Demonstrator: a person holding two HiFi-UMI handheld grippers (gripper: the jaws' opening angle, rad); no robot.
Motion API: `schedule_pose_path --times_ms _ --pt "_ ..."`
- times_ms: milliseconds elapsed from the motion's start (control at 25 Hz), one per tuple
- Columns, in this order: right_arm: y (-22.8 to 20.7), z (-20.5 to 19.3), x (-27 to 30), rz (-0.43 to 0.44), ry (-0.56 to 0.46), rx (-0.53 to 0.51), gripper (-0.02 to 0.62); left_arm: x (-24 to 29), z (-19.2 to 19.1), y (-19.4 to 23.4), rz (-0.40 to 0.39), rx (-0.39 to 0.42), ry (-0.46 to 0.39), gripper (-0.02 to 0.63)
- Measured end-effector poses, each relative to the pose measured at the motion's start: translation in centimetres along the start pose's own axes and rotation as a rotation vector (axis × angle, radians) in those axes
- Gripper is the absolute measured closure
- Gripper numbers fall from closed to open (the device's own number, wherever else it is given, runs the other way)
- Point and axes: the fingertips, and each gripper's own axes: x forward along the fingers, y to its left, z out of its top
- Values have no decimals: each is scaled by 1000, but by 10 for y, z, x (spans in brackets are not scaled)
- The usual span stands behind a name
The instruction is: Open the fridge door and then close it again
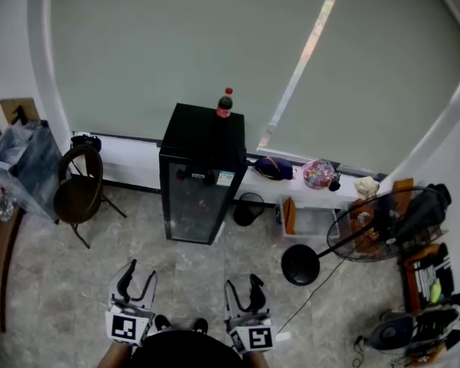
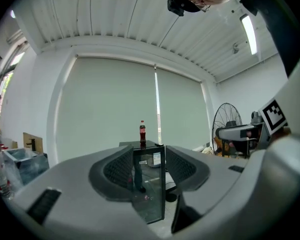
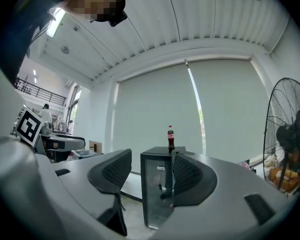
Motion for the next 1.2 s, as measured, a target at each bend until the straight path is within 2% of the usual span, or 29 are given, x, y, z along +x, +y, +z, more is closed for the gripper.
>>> schedule_pose_path --times_ms 440,680,1200 --pt "-1 -7 3 -1 22 21 208 2 -2 4 0 28 13 241" --pt "3 -9 4 13 15 26 149 2 -3 13 42 43 6 83" --pt "24 -6 6 11 35 13 146 -20 -6 40 67 30 21 67"
